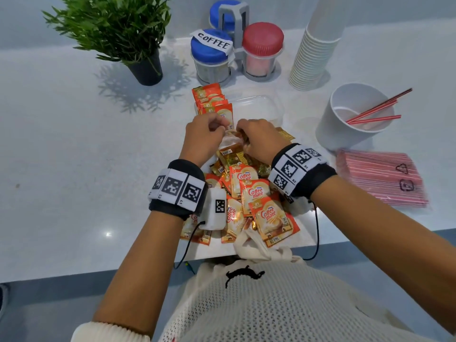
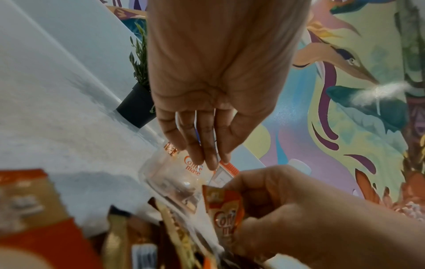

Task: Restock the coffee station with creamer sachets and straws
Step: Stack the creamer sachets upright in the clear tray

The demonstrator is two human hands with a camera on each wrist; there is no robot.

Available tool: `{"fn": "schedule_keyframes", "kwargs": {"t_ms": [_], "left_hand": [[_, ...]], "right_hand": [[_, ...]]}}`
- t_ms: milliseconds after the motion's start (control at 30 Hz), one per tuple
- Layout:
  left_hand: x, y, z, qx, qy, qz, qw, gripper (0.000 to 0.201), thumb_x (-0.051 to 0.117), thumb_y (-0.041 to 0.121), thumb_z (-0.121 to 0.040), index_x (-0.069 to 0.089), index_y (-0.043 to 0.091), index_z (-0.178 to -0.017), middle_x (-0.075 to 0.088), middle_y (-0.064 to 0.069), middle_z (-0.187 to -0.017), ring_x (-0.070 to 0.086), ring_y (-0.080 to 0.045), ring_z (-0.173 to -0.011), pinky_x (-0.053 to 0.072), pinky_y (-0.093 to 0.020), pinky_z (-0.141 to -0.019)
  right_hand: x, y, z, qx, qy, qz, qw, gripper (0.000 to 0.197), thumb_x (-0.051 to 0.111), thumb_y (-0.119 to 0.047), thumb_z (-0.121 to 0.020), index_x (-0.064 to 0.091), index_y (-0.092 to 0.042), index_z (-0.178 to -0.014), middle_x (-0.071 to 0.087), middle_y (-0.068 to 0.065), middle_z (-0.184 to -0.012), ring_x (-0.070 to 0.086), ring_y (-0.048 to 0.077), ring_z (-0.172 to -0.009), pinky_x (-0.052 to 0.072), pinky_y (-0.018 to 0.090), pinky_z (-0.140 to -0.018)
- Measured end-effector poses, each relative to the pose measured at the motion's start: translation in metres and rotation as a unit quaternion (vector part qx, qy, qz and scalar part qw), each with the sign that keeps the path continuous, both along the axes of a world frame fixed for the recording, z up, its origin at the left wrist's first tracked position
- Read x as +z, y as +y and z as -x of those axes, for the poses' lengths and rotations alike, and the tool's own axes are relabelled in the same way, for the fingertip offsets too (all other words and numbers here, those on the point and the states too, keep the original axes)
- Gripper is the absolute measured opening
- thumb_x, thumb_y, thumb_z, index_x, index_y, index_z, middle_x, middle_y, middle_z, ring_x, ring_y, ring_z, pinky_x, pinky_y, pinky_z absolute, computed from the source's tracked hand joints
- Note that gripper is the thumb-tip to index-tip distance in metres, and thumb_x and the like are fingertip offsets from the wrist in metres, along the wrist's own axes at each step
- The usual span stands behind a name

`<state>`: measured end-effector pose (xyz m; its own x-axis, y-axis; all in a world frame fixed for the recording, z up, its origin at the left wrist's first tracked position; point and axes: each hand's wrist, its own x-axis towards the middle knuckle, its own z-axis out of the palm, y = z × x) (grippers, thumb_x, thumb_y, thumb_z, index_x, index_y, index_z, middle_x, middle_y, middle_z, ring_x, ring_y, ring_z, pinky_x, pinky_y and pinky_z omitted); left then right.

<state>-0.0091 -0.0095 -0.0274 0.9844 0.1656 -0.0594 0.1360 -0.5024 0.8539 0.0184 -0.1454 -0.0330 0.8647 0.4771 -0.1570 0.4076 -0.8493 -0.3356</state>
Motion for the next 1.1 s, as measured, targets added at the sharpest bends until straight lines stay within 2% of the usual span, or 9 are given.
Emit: {"fn": "schedule_keyframes", "kwargs": {"t_ms": [233,333,433,500,633,800,900,1000,1100], "left_hand": [[0.012,-0.006,0.001,-0.028,0.063,0.076,0.995,0.039,0.061,0.016,-0.088,0.05,0.011,-0.125,0.057,-0.002,-0.104,0.056,-0.013,-0.093,0.045,-0.019,-0.072],[0.018,-0.015,0.004,-0.037,0.07,0.129,0.989,0.02,0.063,0.017,-0.087,0.051,0.014,-0.103,0.058,0.0,-0.081,0.061,-0.012,-0.072,0.045,-0.018,-0.061],[0.02,-0.02,0.007,-0.039,0.057,0.131,0.989,0.022,0.065,0.014,-0.086,0.046,0.02,-0.075,0.055,-0.002,-0.068,0.056,-0.011,-0.059,0.044,-0.017,-0.054],[0.018,-0.024,0.01,-0.052,0.054,0.128,0.989,0.028,0.065,0.015,-0.086,0.045,0.019,-0.067,0.053,-0.008,-0.068,0.052,-0.014,-0.059,0.043,-0.017,-0.053],[0.015,-0.035,0.02,-0.081,0.053,0.125,0.987,0.03,0.063,0.016,-0.087,0.042,0.017,-0.065,0.052,-0.014,-0.073,0.047,-0.019,-0.061,0.039,-0.031,-0.064],[0.01,-0.043,0.036,-0.085,0.063,0.155,0.982,0.032,0.054,0.007,-0.092,0.035,0.018,-0.068,0.044,0.001,-0.053,0.041,-0.012,-0.051,0.04,-0.026,-0.056],[0.003,-0.04,0.043,-0.075,0.078,0.166,0.98,0.031,0.052,0.006,-0.092,0.035,0.018,-0.069,0.045,-0.003,-0.057,0.047,-0.017,-0.056,0.049,-0.03,-0.06],[-0.005,-0.034,0.048,-0.061,0.085,0.172,0.98,0.03,0.053,0.008,-0.091,0.036,0.019,-0.069,0.047,-0.012,-0.067,0.049,-0.024,-0.068,0.046,-0.032,-0.064],[-0.007,-0.032,0.052,-0.053,0.087,0.186,0.977,0.028,0.052,0.005,-0.092,0.038,0.018,-0.071,0.062,0.014,-0.061,0.061,-0.015,-0.065,0.05,-0.02,-0.052]], "right_hand": [[0.044,-0.02,0.002,-0.144,0.169,-0.368,0.903,0.029,0.06,0.01,-0.076,0.059,-0.004,-0.101,0.058,0.004,-0.075,0.056,0.014,-0.067,0.049,0.024,-0.062],[0.049,-0.023,0.007,-0.162,0.198,-0.43,0.866,0.024,0.054,0.008,-0.079,0.06,0.004,-0.102,0.058,0.007,-0.072,0.054,0.002,-0.052,0.043,0.013,-0.052],[0.043,-0.029,0.011,-0.197,0.227,-0.48,0.824,0.02,0.056,-0.002,-0.077,0.061,0.009,-0.093,0.059,0.014,-0.081,0.06,0.019,-0.073,0.053,0.035,-0.073],[0.038,-0.034,0.018,-0.199,0.232,-0.491,0.816,0.007,0.054,0.002,-0.085,0.061,0.003,-0.084,0.061,0.012,-0.08,0.062,0.018,-0.071,0.056,0.034,-0.072],[0.027,-0.044,0.032,-0.222,0.187,-0.474,0.831,0.019,0.053,-0.001,-0.089,0.06,0.012,-0.102,0.062,0.012,-0.078,0.062,0.009,-0.06,0.054,0.02,-0.056],[0.014,-0.055,0.05,-0.245,0.155,-0.421,0.859,0.03,0.062,-0.011,-0.087,0.054,0.018,-0.093,0.058,0.014,-0.064,0.057,0.006,-0.038,0.045,0.021,-0.039],[0.014,-0.063,0.066,-0.223,0.174,-0.353,0.892,0.016,0.073,-0.017,-0.077,0.062,-0.01,-0.087,0.062,-0.002,-0.062,0.057,0.008,-0.047,0.047,0.02,-0.047],[0.012,-0.069,0.082,-0.162,0.203,-0.183,0.948,0.055,0.082,-0.026,-0.065,0.054,-0.016,-0.111,0.062,0.003,-0.09,0.055,0.013,-0.075,0.044,0.023,-0.065],[0.004,-0.068,0.096,-0.075,0.234,-0.065,0.967,0.085,0.086,-0.03,-0.056,0.039,-0.021,-0.126,0.045,-0.002,-0.115,0.045,0.014,-0.1,0.043,0.03,-0.082]]}}
